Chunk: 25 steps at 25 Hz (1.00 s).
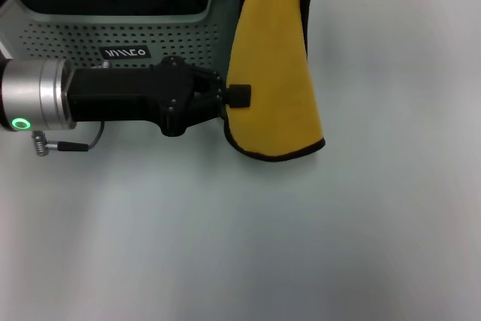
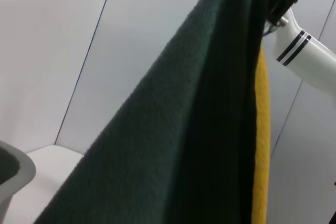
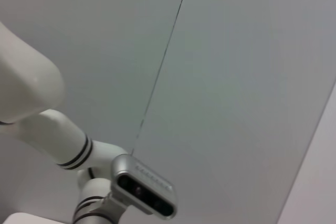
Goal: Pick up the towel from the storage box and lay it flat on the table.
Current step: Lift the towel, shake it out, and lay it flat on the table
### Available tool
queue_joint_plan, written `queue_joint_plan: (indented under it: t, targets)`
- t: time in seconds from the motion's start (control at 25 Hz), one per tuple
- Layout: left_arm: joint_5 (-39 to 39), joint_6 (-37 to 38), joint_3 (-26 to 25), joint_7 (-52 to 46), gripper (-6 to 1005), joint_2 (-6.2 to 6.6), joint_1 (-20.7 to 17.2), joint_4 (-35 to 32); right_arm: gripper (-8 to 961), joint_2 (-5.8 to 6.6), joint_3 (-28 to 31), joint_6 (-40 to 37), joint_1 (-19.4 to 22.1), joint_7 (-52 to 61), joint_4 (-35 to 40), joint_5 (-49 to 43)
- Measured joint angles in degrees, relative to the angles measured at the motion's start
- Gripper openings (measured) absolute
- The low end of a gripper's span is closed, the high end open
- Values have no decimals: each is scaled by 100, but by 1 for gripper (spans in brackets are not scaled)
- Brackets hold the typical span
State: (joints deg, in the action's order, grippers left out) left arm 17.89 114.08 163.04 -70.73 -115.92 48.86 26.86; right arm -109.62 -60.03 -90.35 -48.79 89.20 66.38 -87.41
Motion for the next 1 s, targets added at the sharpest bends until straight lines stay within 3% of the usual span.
queue_joint_plan:
  t: [1.0]
  targets:
    - [-58,-51,0,1,49,5,-2,-9,19,-12,420,50,146,16,603,69]
